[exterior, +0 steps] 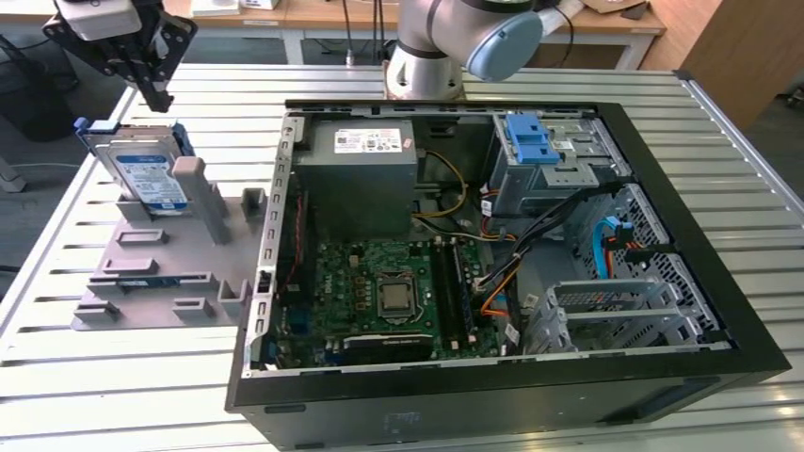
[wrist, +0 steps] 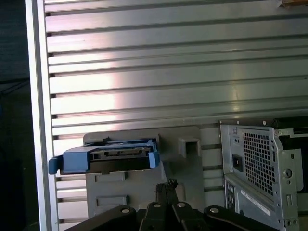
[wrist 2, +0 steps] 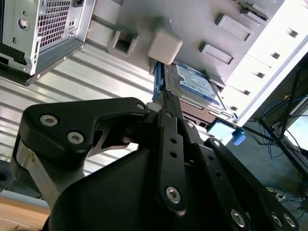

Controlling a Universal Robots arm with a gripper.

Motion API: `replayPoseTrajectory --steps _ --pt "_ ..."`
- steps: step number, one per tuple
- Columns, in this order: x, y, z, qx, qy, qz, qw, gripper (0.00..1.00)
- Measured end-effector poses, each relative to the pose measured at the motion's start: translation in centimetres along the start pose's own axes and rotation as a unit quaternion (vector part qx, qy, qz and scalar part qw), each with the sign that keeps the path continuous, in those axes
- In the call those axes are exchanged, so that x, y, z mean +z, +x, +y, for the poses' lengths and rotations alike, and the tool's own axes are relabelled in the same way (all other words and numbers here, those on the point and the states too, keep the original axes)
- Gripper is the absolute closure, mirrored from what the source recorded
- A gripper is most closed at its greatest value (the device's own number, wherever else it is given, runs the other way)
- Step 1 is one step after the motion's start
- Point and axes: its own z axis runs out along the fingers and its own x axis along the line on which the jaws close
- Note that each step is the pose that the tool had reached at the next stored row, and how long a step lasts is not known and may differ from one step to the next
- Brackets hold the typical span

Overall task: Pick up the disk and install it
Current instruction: 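Reach for the disk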

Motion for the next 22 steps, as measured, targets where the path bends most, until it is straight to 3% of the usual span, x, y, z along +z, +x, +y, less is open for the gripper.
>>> replayPoseTrajectory --steps 9,22 --pt "0.0 0.21 -0.02 0.0 0.0002 0.0 1.0 0.89" --pt "0.03 3.12 0.04 0.0 0.0003 0.0 1.0 0.89"
